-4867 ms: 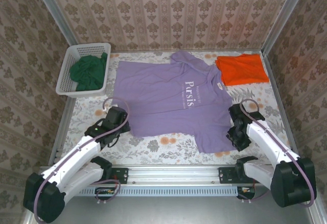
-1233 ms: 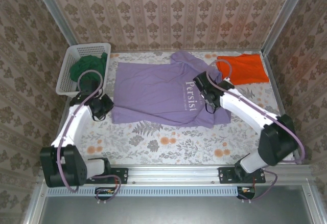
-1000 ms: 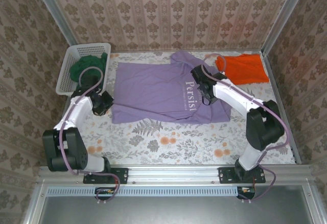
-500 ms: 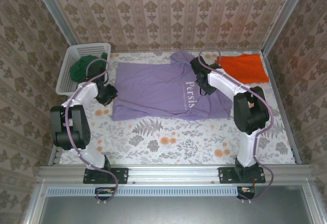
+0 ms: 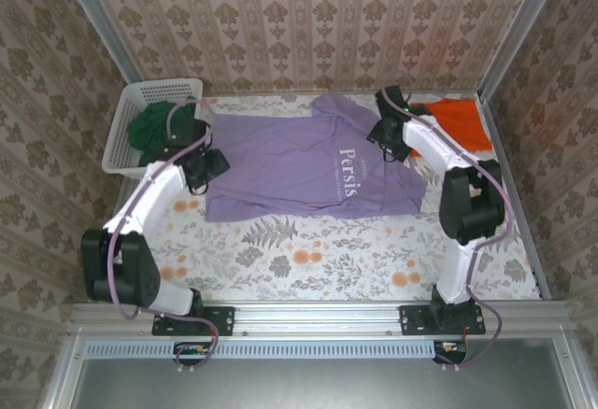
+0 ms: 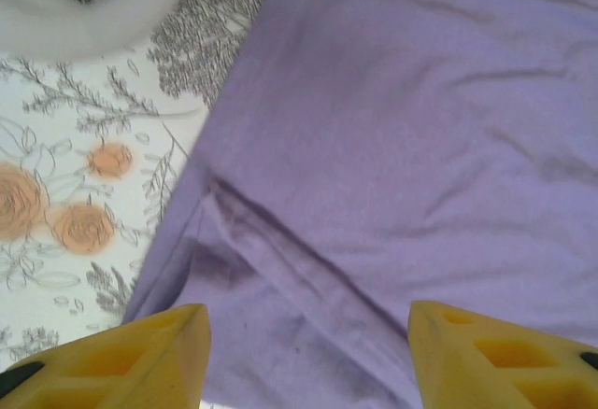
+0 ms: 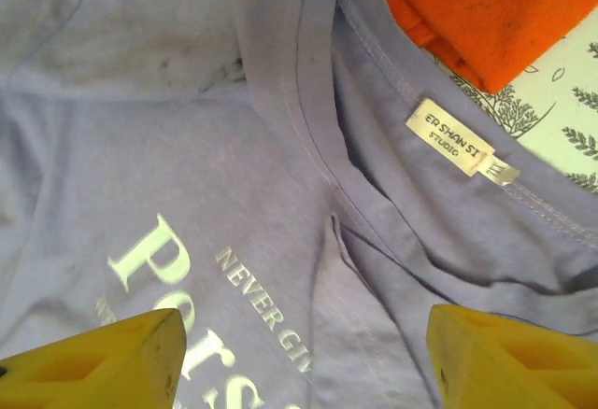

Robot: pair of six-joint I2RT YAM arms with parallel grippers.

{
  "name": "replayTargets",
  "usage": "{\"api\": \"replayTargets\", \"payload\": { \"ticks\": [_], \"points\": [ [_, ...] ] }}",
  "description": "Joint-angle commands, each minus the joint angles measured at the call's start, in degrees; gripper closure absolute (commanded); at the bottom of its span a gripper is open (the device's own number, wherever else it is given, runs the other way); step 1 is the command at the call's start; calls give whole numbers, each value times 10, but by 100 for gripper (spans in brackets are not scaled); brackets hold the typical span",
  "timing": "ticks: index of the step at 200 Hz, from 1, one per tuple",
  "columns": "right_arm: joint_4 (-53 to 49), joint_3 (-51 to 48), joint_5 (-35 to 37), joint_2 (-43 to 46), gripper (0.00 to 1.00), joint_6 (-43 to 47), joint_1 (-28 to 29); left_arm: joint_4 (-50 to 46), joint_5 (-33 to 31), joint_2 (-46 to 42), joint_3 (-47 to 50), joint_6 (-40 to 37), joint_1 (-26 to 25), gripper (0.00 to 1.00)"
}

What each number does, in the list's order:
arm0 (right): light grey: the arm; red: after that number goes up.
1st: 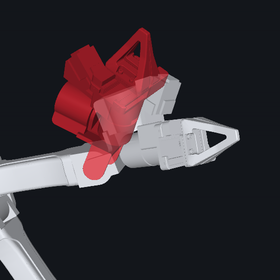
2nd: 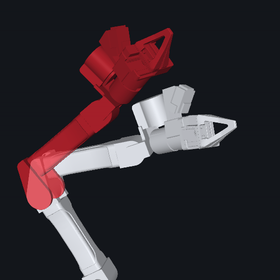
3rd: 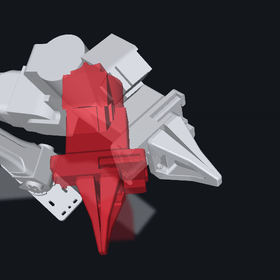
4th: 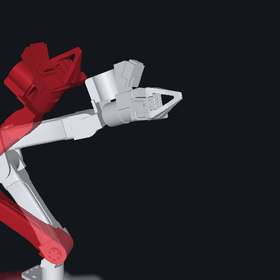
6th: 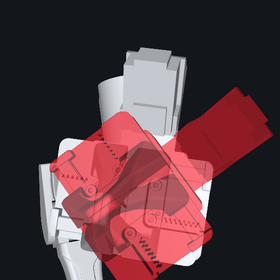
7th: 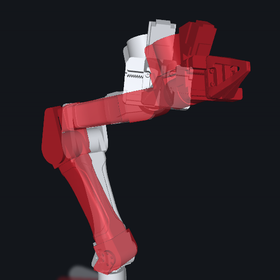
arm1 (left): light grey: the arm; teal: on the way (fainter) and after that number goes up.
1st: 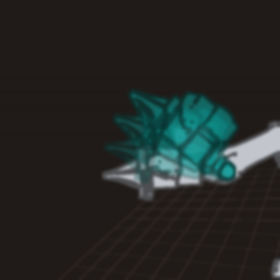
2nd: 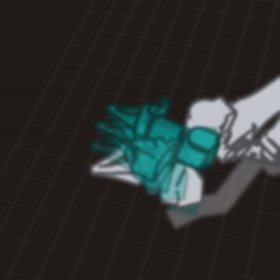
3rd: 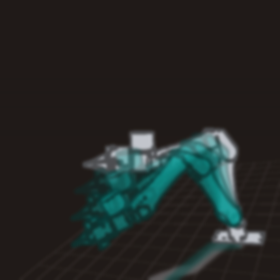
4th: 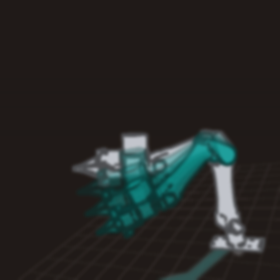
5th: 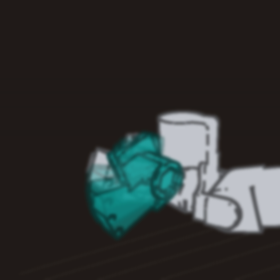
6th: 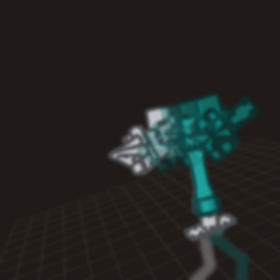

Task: Fold and stack the t-shirts

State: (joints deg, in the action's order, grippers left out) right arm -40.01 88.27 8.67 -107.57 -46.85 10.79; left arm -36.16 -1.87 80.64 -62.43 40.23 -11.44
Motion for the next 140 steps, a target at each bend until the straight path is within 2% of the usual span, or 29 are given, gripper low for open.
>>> {"api": "replayTargets", "payload": {
  "ticks": [1, 22, 36, 44, 63, 81, 140],
  "points": [
    [79, -135, -123, 129, 24, 85, -36, 1, -10, -28, 82, -4, -5, 46],
    [137, -275, -176, 226, 23, 78, -83, 4, -11, -60, 131, -13, -3, 49],
    [148, -340, -218, 258, 29, 72, -111, 18, 13, -74, 163, -14, 11, 48],
    [139, -361, -219, 265, 31, 74, -119, 32, 37, -78, 181, -10, 24, 48],
    [122, -395, -207, 268, 36, 86, -130, 57, 80, -75, 207, -1, 46, 49],
    [127, -423, -204, 263, 41, 81, -138, 70, 82, -73, 219, 6, 50, 48],
    [140, -451, -155, 232, 39, 67, -143, 97, 72, -72, 250, 47, 55, 47]
  ]
}}
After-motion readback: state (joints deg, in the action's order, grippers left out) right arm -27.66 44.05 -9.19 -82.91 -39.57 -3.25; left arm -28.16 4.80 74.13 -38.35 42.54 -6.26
